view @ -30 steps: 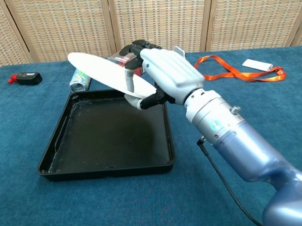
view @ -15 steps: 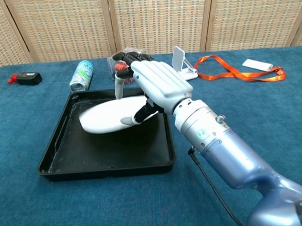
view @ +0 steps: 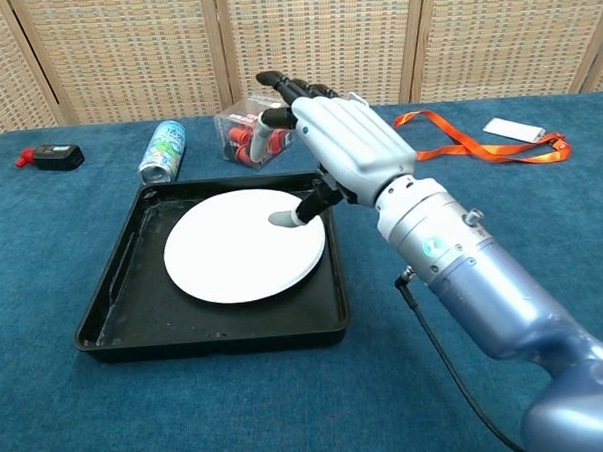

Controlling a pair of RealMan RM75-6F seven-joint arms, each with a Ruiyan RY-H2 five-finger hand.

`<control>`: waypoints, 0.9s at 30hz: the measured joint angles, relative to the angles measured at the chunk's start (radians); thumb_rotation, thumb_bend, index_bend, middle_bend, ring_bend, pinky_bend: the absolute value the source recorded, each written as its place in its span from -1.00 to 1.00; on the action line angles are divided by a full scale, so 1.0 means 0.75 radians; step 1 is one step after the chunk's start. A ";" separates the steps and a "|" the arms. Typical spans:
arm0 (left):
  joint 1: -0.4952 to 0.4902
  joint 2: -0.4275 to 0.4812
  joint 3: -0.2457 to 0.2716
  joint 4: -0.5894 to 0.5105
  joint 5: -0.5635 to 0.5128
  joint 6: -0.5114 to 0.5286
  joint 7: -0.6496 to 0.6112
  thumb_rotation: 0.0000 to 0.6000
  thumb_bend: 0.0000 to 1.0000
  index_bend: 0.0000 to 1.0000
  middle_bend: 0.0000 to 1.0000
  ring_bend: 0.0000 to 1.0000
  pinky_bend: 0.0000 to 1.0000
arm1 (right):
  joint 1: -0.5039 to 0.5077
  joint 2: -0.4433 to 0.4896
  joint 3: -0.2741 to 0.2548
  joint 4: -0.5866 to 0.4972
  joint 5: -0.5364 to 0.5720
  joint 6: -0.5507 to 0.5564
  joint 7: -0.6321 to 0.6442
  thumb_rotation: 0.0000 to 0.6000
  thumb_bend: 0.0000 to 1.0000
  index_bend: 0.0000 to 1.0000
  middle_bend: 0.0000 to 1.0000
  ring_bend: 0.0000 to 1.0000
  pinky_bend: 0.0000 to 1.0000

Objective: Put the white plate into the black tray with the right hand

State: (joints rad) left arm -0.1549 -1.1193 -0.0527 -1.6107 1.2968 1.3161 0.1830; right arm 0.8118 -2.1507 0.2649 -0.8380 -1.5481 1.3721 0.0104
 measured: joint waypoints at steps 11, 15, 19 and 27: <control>0.009 -0.001 0.004 -0.014 0.028 0.038 0.022 1.00 -1.00 -1.00 -1.00 -1.00 -1.00 | -0.250 0.351 -0.108 -0.290 0.057 0.029 -0.136 1.00 -0.55 -0.60 -1.00 -1.00 -1.00; 0.011 -0.006 0.006 -0.024 0.042 0.053 0.046 1.00 -1.00 -1.00 -1.00 -1.00 -1.00 | -0.376 0.517 -0.160 -0.439 0.108 0.038 -0.195 1.00 -0.57 -0.85 -1.00 -1.00 -1.00; 0.012 -0.012 0.009 -0.030 0.054 0.067 0.070 1.00 -1.00 -1.00 -1.00 -1.00 -1.00 | -0.478 0.668 -0.211 -0.585 0.157 0.046 -0.239 1.00 -0.57 -0.99 -1.00 -1.00 -1.00; 0.017 -0.029 0.014 -0.042 0.070 0.094 0.131 1.00 -1.00 -1.00 -1.00 -1.00 -1.00 | -0.671 0.905 -0.326 -0.762 0.168 0.120 -0.270 1.00 -0.57 -1.00 -1.00 -1.00 -1.00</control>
State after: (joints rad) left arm -0.1423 -1.1411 -0.0425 -1.6424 1.3491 1.3867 0.2809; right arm 0.3084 -1.4719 0.0201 -1.4093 -1.4224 1.4624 -0.1922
